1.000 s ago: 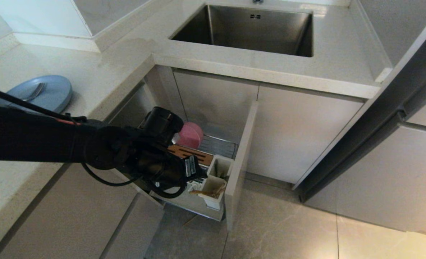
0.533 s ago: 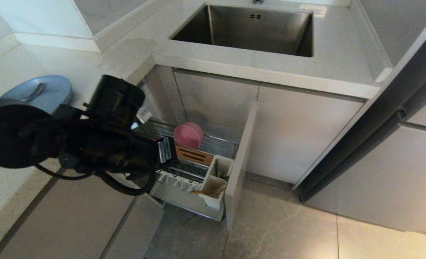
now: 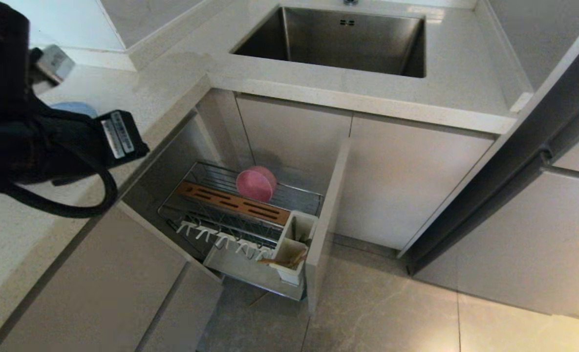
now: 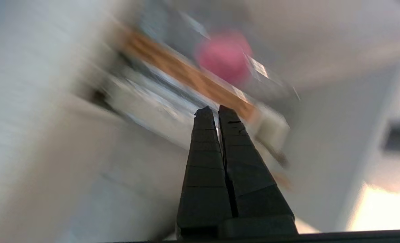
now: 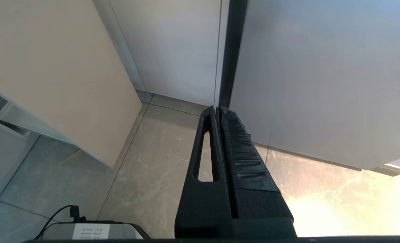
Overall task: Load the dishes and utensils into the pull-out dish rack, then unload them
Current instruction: Pick up the spoon and place it in the cupboard
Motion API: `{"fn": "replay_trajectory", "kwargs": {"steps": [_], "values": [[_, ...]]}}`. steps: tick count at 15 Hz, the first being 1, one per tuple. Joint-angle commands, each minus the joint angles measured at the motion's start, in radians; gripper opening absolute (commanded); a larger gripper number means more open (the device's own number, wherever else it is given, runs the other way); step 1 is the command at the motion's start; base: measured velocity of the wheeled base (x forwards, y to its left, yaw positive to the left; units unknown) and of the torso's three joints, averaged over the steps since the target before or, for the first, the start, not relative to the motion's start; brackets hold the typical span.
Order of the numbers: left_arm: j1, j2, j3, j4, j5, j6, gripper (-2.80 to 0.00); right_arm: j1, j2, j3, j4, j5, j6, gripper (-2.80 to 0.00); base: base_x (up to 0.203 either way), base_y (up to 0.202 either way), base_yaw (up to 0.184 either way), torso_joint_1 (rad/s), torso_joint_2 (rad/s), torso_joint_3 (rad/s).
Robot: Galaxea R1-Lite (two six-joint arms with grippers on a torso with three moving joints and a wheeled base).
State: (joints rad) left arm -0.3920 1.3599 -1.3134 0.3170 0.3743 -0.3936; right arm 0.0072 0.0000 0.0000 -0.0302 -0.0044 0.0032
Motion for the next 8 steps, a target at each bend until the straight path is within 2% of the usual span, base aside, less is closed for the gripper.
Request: {"fn": "replay_trajectory", "kwargs": {"steps": [1, 5, 8], "values": [[0.084, -0.035, -0.040, -0.001, 0.005, 0.035, -2.80, 0.000, 0.000, 0.009, 0.000, 0.000, 0.000, -2.80, 0.000, 0.000, 0.000, 0.000, 0.00, 0.000], [0.326, -0.040, -0.129, -0.007, -0.008, 0.141, -2.80, 0.000, 0.000, 0.008, 0.000, 0.000, 0.000, -2.80, 0.000, 0.000, 0.000, 0.000, 0.00, 0.000], [0.502, -0.036, -0.168, -0.010, -0.114, 0.199, -2.80, 0.000, 0.000, 0.008, 0.000, 0.000, 0.000, -2.80, 0.000, 0.000, 0.000, 0.000, 0.00, 0.000]]}}
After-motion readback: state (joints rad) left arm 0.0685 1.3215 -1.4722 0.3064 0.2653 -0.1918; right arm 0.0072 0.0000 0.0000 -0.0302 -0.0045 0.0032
